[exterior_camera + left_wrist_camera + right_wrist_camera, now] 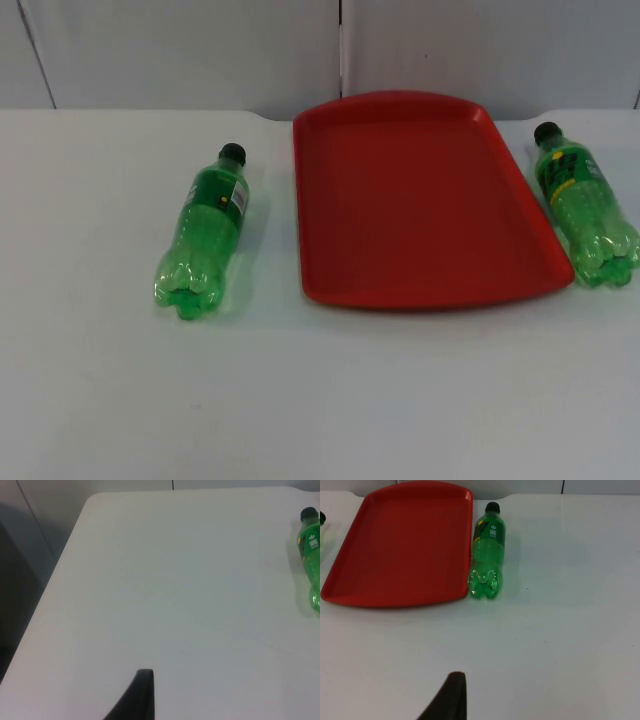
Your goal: Place the bottle upright on the tray.
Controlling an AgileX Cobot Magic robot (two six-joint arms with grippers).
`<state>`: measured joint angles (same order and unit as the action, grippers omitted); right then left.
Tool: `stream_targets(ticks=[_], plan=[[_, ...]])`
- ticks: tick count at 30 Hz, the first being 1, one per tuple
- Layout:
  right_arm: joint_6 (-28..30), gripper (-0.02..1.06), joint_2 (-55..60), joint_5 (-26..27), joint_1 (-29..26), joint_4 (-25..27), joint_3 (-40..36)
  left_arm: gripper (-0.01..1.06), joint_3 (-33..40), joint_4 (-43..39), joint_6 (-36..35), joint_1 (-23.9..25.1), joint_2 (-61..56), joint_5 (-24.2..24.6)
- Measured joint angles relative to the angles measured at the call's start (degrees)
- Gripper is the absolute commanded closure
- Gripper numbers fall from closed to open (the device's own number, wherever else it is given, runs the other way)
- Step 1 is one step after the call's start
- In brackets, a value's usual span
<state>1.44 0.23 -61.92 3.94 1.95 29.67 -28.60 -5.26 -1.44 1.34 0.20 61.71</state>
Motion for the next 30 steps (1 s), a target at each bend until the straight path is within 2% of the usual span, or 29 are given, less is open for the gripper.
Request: stream_targets(ticks=[11,18,30], plan=[[0.00,0.00,0.00,0.00,0.00,0.00,0.00,0.00,0.00,0.00,0.00,0.00,0.00,-0.13],[0.00,0.00,0.00,0.00,0.00,0.00,0.00,0.00,-4.09,0.34,0.00,0.00,1.66,-1.39],[0.00,0.00,0.00,0.00,0.00,-0.10,0.00,0.00,-8.51,3.03,0.12,0.00,13.11,-8.39]])
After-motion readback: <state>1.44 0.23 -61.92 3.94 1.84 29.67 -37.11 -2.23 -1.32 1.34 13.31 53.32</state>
